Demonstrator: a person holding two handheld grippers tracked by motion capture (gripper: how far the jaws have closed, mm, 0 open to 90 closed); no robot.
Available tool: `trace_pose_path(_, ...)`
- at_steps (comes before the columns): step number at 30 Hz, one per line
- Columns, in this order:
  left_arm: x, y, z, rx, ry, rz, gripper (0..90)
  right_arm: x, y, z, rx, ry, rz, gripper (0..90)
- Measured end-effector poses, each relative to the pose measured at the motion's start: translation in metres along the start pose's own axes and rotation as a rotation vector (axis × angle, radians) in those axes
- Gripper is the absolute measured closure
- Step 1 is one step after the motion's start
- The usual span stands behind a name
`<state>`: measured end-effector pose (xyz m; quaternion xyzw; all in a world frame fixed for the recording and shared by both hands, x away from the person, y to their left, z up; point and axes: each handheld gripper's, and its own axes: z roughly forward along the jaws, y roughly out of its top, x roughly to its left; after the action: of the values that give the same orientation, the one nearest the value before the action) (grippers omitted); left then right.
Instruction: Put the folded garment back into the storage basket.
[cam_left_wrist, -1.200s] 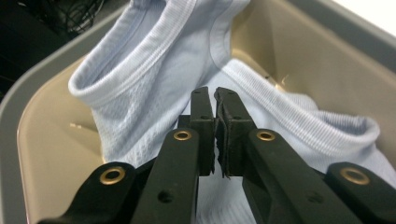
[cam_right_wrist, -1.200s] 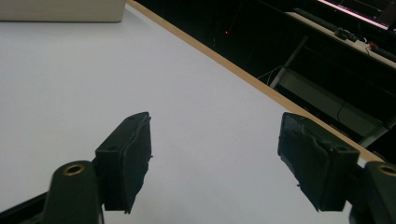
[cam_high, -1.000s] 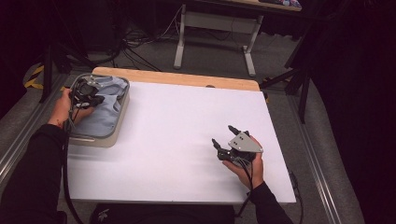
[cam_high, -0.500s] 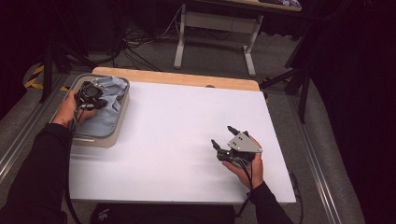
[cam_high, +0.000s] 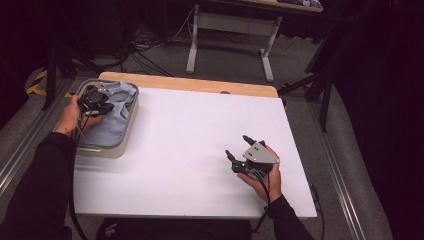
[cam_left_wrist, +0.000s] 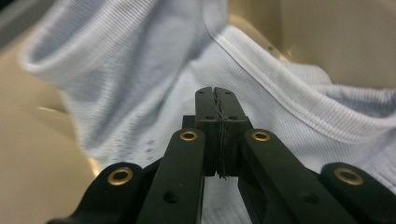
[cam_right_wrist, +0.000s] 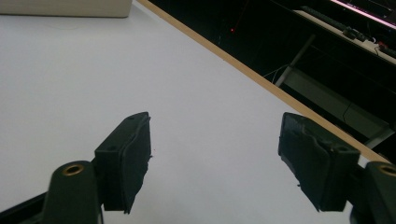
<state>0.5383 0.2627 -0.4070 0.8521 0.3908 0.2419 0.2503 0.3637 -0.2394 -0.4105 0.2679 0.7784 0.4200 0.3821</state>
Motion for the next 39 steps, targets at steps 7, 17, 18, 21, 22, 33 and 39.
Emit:
trace_pose_path(7, 0.004, -0.001, -0.015, -0.075, 0.046, -0.019, 85.2, 0.001, 0.000, 0.000, 0.000, 0.003, -0.001, 26.5)
trace_pose_path(17, 0.012, -0.010, -0.008, 0.006, 0.069, -0.051, 83.9, 0.001, 0.000, 0.001, 0.005, 0.006, -0.003, 26.4)
trace_pose_path(18, 0.011, -0.009, -0.007, 0.011, 0.066, -0.048, 84.2, 0.001, 0.000, 0.001, 0.005, 0.007, -0.004, 26.4)
trace_pose_path(21, 0.008, -0.006, -0.001, 0.029, 0.067, -0.040, 85.2, 0.001, 0.000, 0.002, 0.007, 0.009, 0.000, 26.4)
trace_pose_path(22, 0.006, -0.005, 0.003, 0.033, 0.065, -0.040, 85.8, 0.001, 0.000, 0.002, 0.008, 0.009, -0.001, 26.4)
trace_pose_path(33, 0.005, -0.005, 0.014, 0.086, 0.050, -0.032, 87.1, 0.002, -0.001, 0.002, 0.013, 0.013, -0.008, 26.3)
trace_pose_path(39, 0.005, -0.003, 0.006, 0.033, 0.076, -0.030, 86.9, 0.002, -0.001, 0.002, 0.014, 0.012, -0.013, 26.3)
